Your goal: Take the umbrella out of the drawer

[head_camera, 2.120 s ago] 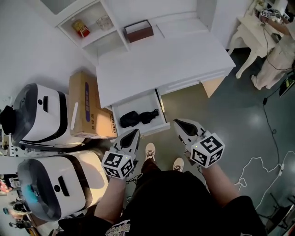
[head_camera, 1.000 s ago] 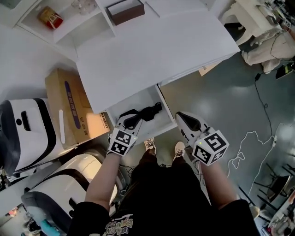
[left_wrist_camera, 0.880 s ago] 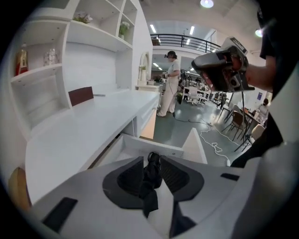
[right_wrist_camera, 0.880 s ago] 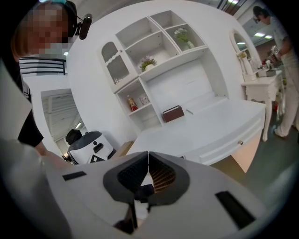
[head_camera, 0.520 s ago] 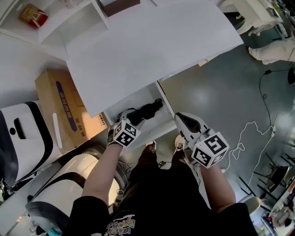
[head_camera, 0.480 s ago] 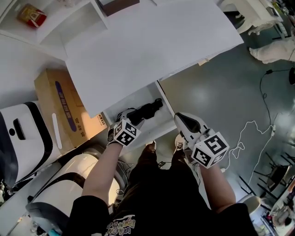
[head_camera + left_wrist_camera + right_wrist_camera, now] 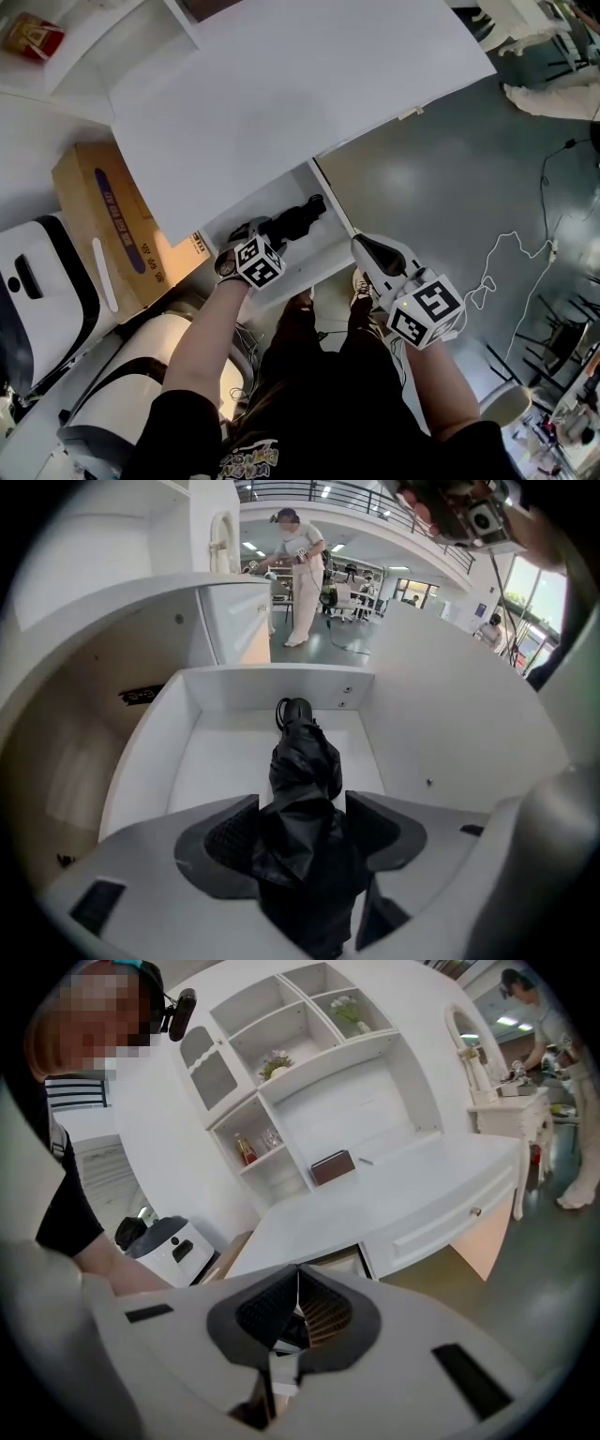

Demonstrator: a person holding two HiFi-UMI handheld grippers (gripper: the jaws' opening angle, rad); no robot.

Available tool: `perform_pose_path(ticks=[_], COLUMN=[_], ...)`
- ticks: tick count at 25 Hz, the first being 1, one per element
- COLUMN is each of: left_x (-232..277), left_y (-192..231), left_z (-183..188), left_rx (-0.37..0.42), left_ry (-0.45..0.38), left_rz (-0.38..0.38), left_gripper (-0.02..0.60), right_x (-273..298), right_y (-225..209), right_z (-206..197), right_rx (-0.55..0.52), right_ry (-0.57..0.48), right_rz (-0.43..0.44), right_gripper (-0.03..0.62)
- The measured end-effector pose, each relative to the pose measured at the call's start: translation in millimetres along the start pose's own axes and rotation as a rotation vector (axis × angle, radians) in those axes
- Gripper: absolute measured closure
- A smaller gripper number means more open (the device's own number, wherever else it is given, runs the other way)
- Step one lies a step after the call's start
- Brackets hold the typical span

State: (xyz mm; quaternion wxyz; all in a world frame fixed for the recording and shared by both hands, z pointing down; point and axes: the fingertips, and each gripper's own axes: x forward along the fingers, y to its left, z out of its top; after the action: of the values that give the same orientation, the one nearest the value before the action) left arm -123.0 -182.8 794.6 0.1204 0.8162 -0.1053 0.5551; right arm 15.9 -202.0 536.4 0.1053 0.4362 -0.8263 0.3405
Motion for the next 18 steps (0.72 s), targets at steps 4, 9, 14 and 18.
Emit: perform_pose_path(ticks=[4,9,14,18], left_x=[12.3,25.6,37.4,44.0], left_y=[0.3,1.0,2.7,3.0], left_z=[-2.8,-2.3,-1.2,-1.1], left_rx=[0.012,0.021,0.049,0.065], left_ry=[0.016,0.026,0.04,0.046], left_rz=[-0.013,-0.022,-0.027,-0.027], left_gripper=[0.307,0.307,0.307,0.307], right_x=[2.1,1.8,2.1,1.9], right_y=[-2.5,-8.0,-14.6,-16.2], right_z=[-6.6,-15.0,-23.8,-30.2], right_rx=[0.012,0.024,0.041,0.053], right_ry=[0.008,0.012,0.02,0.024], right_rz=[-0.008,-0.016,-0.026,-0.028], right_gripper=[0.589,0.591,0.59,0.591])
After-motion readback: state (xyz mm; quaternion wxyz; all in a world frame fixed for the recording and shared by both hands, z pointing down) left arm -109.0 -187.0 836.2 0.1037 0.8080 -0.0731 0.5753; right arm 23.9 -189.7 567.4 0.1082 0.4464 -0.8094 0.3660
